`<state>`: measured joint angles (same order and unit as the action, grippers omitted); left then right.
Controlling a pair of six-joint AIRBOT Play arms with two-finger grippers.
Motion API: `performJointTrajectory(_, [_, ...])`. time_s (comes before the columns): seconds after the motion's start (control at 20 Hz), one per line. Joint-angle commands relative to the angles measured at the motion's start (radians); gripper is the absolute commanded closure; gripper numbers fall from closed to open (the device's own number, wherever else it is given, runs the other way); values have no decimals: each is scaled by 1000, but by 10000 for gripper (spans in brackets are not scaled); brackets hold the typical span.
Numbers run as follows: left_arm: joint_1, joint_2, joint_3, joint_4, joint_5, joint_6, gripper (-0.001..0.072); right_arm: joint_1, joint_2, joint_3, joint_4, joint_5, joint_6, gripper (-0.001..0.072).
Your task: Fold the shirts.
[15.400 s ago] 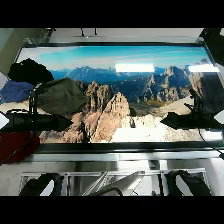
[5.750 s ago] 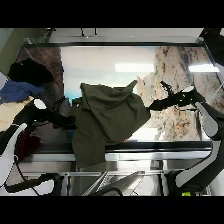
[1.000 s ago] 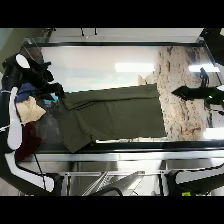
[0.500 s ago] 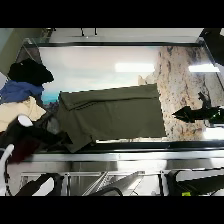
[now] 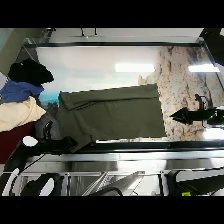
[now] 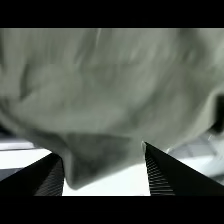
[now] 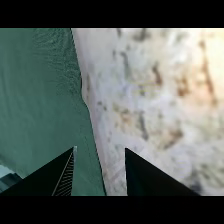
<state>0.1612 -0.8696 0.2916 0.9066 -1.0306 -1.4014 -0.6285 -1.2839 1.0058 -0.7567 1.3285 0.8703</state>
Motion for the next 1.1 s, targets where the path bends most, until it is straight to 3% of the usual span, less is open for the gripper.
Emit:
performJointTrajectory(0.0, [-1, -31, -8, -129, 36, 91, 331, 1, 0, -2, -9, 10, -6, 343])
performJointTrajectory(0.1, [-1, -84, -5, -231, -14, 198, 653, 1, 0, -6, -53, 29, 4, 343])
performJointTrajectory(0.15, [-1, -116, 9, -256, -48, 237, 686, 1, 0, -11, -81, 40, 16, 343])
performJointTrajectory(0.45, [2, -211, 157, -240, -166, 252, 686, 41, 0, -143, -103, 34, 35, 344])
performJointTrajectory(0.8, [2, -256, 304, -172, -263, 203, 686, 206, 6, -192, -92, -17, 36, 349])
performJointTrajectory(0.85, [2, -256, 326, -172, -272, 203, 686, 206, 13, -192, -92, -10, 35, 380])
performJointTrajectory(0.9, [2, -256, 349, -171, -282, 203, 686, 202, 25, -191, -97, 0, 35, 474])
performJointTrajectory(1.05, [6, -256, 401, -164, -303, 187, 686, 167, 84, -191, -96, 7, 35, 493])
